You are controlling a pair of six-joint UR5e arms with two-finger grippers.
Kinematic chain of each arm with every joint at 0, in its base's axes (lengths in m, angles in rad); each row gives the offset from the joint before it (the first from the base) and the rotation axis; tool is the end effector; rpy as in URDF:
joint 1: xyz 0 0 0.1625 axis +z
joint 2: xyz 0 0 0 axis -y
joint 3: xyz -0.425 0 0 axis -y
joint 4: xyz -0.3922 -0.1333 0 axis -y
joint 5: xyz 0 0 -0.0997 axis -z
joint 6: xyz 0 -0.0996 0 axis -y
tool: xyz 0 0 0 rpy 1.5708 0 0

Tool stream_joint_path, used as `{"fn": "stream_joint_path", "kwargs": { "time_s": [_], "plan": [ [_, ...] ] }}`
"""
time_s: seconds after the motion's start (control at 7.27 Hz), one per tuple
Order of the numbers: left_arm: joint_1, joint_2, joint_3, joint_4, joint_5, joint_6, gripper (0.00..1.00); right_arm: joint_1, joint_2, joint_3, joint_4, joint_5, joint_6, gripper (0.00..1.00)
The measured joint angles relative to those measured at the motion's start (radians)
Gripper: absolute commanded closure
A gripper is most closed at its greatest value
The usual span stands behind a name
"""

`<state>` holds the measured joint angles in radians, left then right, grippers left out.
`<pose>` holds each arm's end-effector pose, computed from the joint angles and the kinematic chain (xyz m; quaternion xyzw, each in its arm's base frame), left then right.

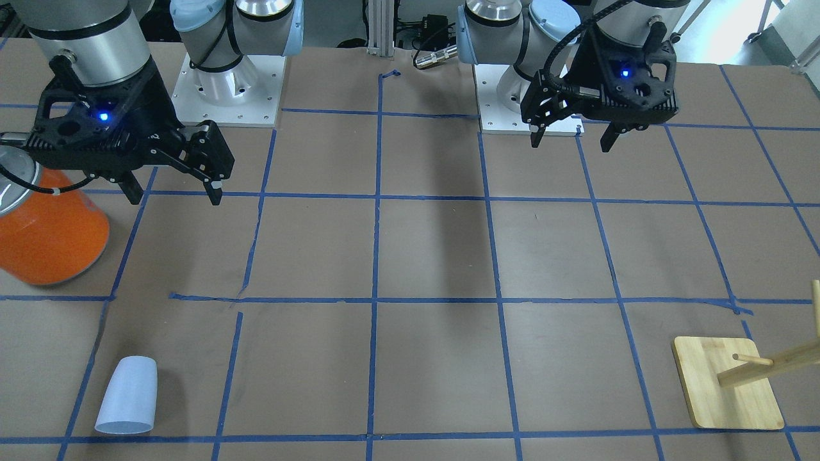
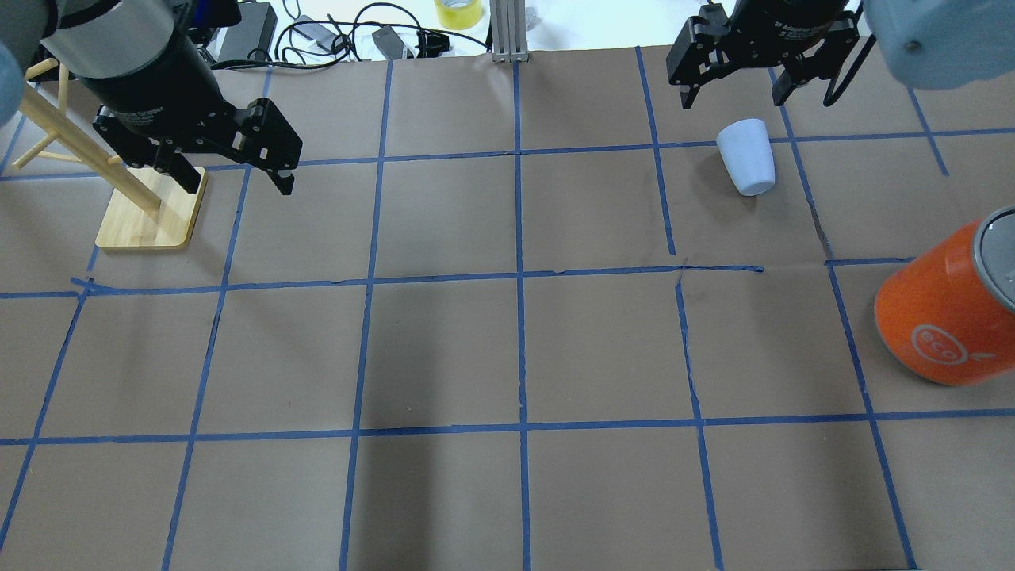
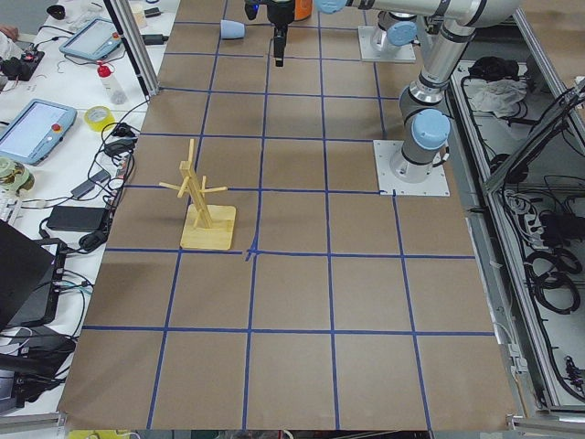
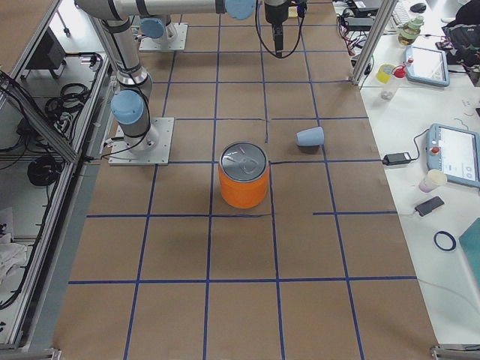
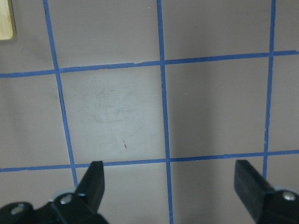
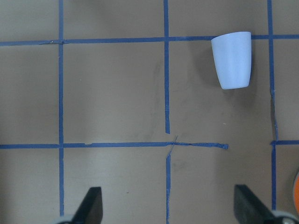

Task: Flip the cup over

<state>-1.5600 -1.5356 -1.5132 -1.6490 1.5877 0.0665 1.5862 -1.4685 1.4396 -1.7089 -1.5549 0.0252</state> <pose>-0.1265 -0.4781 0.5255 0.0278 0.9996 -0.0070 0.0087 0.1433 -0.5482 0.5150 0.0042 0.9965 -0.0832 0.0096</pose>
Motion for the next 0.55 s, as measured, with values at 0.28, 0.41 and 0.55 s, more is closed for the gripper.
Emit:
{"fn": "stream_joint_path", "kwargs": {
  "time_s": [0.28,0.41,0.55],
  "plan": [
    [0.0,0.0,-0.003,0.0,0.001,0.0,0.0,-0.047,0.13,-0.083,0.002,-0.005,-0.016,0.0],
    [0.0,0.0,-0.003,0.0,0.0,-0.001,0.0,-0.103,0.196,-0.107,0.0,0.0,-0.057,0.0],
    [0.0,0.0,-0.004,0.0,0.0,-0.001,0.0,-0.154,0.258,-0.115,-0.024,0.007,-0.106,0.0]
  ]
}}
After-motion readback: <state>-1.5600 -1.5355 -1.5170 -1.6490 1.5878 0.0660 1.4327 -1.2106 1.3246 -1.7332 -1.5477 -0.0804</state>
